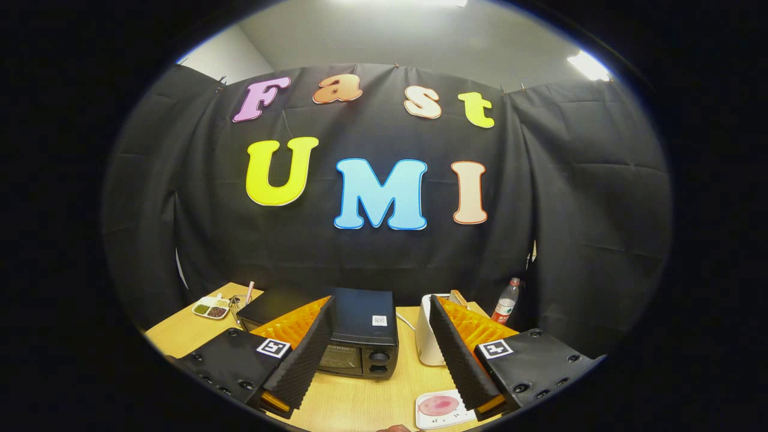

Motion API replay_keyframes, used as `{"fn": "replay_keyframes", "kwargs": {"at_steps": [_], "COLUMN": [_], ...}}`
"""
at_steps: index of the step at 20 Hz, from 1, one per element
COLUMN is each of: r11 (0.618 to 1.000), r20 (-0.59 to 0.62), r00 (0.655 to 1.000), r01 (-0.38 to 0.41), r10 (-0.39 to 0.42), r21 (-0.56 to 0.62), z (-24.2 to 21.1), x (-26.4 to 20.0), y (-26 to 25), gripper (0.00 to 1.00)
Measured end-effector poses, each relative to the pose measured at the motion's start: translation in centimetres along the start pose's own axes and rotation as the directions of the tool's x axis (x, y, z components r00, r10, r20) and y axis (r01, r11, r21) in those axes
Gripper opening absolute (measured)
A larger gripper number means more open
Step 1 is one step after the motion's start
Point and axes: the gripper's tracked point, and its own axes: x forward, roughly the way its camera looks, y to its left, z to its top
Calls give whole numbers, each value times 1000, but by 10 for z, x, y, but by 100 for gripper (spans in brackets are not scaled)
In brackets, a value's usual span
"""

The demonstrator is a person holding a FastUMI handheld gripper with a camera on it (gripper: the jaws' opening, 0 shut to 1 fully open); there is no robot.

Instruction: Open the toaster oven, put the food inside, and close the toaster oven door.

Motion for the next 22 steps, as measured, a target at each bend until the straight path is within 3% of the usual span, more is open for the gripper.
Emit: {"fn": "replay_keyframes", "kwargs": {"at_steps": [11, 22], "r11": [998, 994], "r20": [-73, -168], "r00": [996, 980], "r01": [-47, -100], "r10": [49, 105], "r21": [34, 36], "z": [-10, -69], "x": [28, 80], "y": [42, 127], "gripper": [98, 98]}}
